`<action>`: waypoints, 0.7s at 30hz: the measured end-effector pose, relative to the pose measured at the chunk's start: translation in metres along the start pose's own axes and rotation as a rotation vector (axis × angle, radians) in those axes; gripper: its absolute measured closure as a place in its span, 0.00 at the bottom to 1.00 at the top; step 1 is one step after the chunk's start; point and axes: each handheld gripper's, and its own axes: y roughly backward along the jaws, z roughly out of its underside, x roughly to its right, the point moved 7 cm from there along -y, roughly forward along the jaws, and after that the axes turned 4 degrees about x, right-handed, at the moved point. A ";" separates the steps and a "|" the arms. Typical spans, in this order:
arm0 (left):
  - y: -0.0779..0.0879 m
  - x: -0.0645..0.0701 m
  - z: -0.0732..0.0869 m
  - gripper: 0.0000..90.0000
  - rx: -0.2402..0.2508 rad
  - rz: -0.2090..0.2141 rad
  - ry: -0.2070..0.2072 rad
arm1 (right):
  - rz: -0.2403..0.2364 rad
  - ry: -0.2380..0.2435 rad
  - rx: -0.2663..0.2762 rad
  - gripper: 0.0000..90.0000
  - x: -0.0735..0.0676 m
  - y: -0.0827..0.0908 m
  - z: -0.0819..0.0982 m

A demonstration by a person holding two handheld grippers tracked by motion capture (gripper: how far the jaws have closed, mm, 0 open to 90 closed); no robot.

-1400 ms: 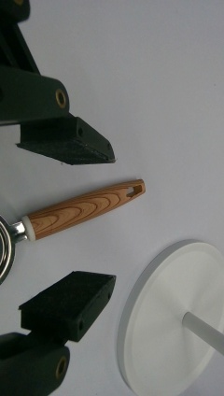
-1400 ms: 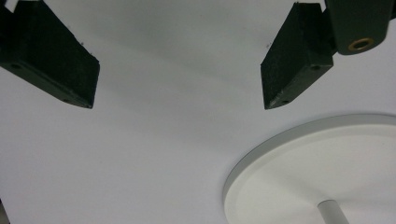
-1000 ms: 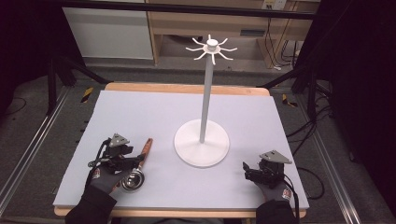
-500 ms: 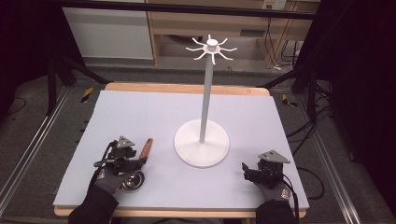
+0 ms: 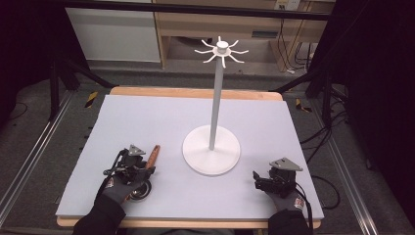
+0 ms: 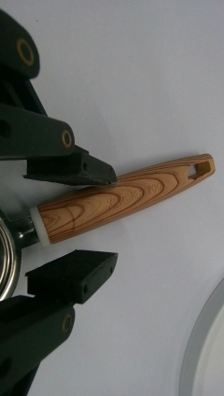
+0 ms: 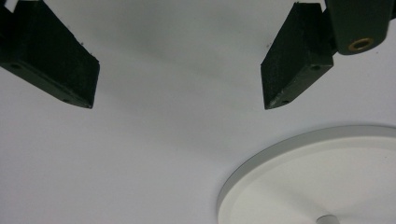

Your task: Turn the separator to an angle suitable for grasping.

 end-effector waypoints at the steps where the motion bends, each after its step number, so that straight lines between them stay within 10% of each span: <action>1: -0.001 -0.001 0.000 0.64 -0.004 0.001 0.002 | 0.001 -0.001 0.000 0.13 0.000 0.000 0.000; 21: 0.002 -0.001 0.001 0.73 -0.030 0.003 0.011 | 0.001 0.004 -0.002 0.13 0.001 0.000 0.000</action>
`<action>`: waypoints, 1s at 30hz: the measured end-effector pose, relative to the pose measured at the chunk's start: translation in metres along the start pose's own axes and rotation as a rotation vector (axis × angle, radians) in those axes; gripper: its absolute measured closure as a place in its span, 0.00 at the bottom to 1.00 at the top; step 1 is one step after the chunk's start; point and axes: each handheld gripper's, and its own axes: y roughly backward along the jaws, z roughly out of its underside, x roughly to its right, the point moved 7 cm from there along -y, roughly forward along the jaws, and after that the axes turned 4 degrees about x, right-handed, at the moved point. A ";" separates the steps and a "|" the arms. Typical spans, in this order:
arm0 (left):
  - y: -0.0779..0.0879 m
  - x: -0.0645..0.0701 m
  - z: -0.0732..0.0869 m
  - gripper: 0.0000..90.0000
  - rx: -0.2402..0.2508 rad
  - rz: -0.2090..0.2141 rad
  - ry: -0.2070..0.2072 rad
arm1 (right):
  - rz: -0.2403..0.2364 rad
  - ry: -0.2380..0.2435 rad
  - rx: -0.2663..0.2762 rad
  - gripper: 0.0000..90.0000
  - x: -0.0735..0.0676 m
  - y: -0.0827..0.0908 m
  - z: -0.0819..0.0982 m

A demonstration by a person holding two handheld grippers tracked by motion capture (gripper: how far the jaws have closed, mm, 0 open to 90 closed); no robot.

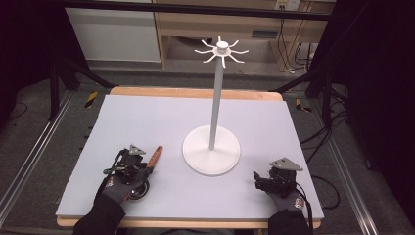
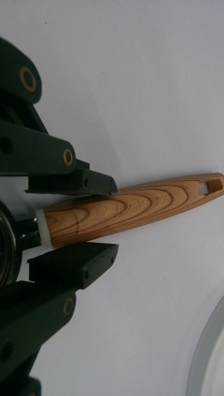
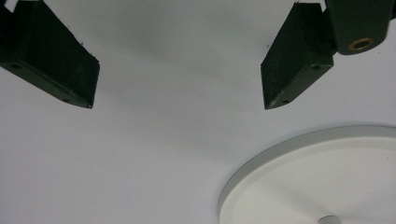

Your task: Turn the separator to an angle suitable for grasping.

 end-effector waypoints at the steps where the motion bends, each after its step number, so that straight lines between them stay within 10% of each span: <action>1: 0.001 0.000 0.000 0.73 0.000 0.003 -0.001 | 0.000 0.000 0.000 0.13 0.000 0.000 0.000; 30: 0.009 0.007 -0.018 0.57 0.022 0.023 -0.067 | 0.007 -0.008 -0.005 0.13 0.001 0.000 0.000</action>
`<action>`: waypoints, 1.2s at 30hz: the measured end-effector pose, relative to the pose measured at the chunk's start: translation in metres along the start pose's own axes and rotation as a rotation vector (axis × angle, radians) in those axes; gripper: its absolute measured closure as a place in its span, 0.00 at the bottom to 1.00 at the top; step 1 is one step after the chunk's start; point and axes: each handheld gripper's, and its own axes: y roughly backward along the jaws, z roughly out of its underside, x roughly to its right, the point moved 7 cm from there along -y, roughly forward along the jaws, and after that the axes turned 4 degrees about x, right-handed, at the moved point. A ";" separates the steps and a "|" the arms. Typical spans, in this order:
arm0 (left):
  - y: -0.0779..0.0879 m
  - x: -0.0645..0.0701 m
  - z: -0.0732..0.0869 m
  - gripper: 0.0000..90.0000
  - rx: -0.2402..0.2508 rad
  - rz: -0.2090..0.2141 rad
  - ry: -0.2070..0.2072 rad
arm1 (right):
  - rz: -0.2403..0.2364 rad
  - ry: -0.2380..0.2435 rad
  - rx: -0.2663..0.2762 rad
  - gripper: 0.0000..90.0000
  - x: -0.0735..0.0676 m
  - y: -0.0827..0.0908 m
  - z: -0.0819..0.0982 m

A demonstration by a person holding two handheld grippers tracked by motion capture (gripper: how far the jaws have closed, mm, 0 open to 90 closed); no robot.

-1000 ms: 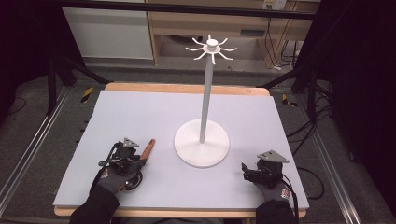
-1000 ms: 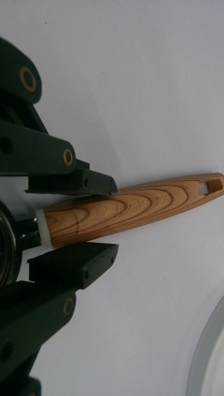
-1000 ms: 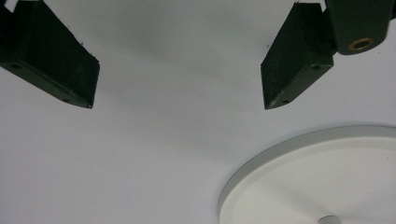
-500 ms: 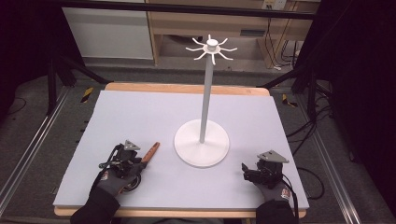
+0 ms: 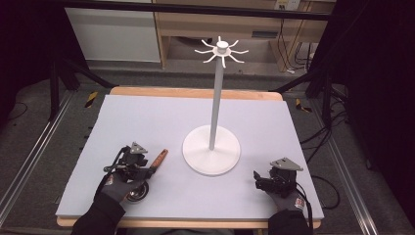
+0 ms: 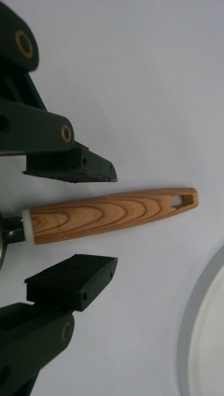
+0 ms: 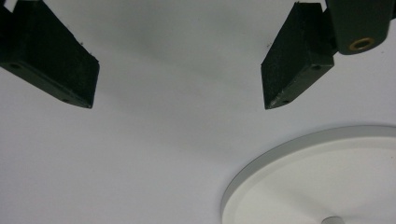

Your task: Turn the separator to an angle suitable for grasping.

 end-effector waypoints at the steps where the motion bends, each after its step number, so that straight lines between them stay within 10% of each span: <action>1: -0.001 -0.001 -0.003 0.57 0.002 -0.003 -0.002 | -0.003 0.001 0.001 0.13 0.000 0.000 0.000; 10: -0.020 0.003 -0.021 0.56 -0.026 -0.021 -0.034 | -0.002 -0.012 -0.003 0.13 0.000 0.000 0.000; 36: -0.044 0.001 -0.010 0.68 -0.074 -0.029 -0.008 | -0.012 -0.008 -0.007 0.13 -0.001 -0.002 0.001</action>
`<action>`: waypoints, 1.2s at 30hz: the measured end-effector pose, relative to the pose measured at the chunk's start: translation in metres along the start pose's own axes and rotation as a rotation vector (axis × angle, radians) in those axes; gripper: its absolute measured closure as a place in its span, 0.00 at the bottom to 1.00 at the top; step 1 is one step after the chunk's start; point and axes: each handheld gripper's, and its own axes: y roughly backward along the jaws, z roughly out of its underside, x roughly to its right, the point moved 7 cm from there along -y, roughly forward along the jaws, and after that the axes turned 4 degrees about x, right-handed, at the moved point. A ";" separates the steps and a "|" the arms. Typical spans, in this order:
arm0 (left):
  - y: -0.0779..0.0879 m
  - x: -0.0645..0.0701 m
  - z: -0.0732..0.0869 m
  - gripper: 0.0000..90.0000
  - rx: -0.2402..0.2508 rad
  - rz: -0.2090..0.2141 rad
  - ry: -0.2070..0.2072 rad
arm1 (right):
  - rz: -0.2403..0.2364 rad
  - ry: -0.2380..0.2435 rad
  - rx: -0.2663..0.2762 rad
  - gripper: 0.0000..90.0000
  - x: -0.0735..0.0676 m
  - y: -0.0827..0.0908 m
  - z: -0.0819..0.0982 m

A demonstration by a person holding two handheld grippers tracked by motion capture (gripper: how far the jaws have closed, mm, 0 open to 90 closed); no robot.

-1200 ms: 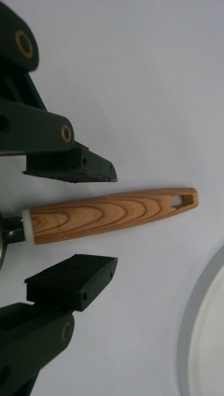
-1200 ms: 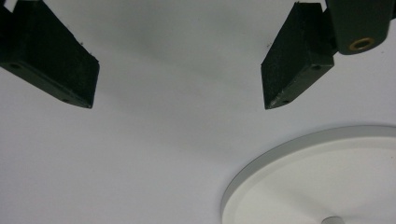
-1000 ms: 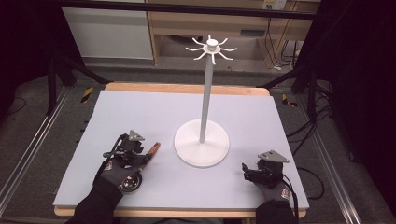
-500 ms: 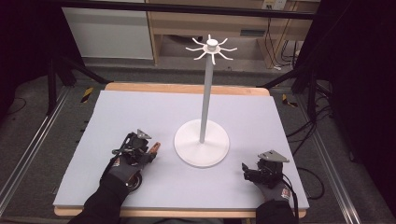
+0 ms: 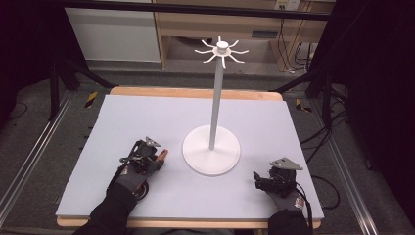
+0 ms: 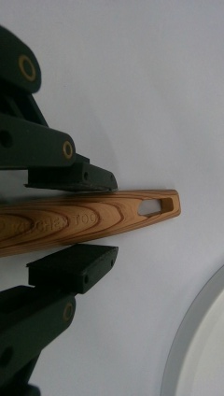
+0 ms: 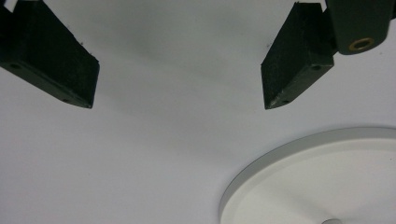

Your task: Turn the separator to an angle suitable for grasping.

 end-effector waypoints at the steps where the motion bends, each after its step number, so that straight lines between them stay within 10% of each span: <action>1: 0.000 0.000 0.000 0.68 -0.003 0.000 -0.001 | 0.001 0.000 0.000 0.13 0.000 0.000 0.000; 36: 0.013 0.000 -0.005 0.75 0.040 0.026 0.018 | 0.004 0.000 -0.001 0.13 0.001 0.001 -0.001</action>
